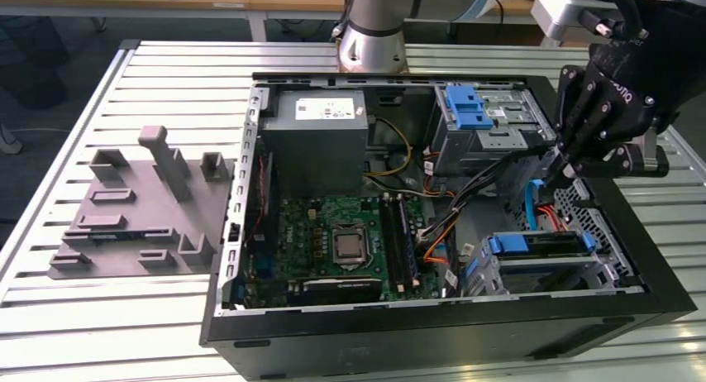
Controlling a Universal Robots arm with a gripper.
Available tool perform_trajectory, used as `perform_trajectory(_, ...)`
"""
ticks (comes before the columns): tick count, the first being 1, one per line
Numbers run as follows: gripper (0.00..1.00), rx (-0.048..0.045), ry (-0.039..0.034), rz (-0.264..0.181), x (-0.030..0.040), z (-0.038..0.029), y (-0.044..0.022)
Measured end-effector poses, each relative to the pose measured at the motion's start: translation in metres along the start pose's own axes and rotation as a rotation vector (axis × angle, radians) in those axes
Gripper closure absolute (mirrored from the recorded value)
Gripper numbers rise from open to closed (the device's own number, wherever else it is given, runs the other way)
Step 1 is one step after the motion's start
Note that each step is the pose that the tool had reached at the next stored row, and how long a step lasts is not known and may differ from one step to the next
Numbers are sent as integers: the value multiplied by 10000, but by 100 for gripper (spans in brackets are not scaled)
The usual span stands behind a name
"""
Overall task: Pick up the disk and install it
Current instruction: 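Insert the second disk wire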
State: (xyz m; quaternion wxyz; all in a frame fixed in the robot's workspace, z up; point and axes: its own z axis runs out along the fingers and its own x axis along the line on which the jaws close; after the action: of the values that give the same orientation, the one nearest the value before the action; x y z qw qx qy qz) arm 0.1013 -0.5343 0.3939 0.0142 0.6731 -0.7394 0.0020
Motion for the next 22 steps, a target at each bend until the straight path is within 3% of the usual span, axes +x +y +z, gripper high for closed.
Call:
perform_trajectory(6,89,2,6,0,0,1,0)
perform_trajectory(8,84,5,12,0,-5,3,1)
perform_trajectory(9,76,7,17,1,-9,4,1)
perform_trajectory(14,75,17,47,2,-35,18,7)
perform_trajectory(15,69,22,52,4,-42,24,11)
perform_trajectory(22,69,78,191,5,-100,97,33)
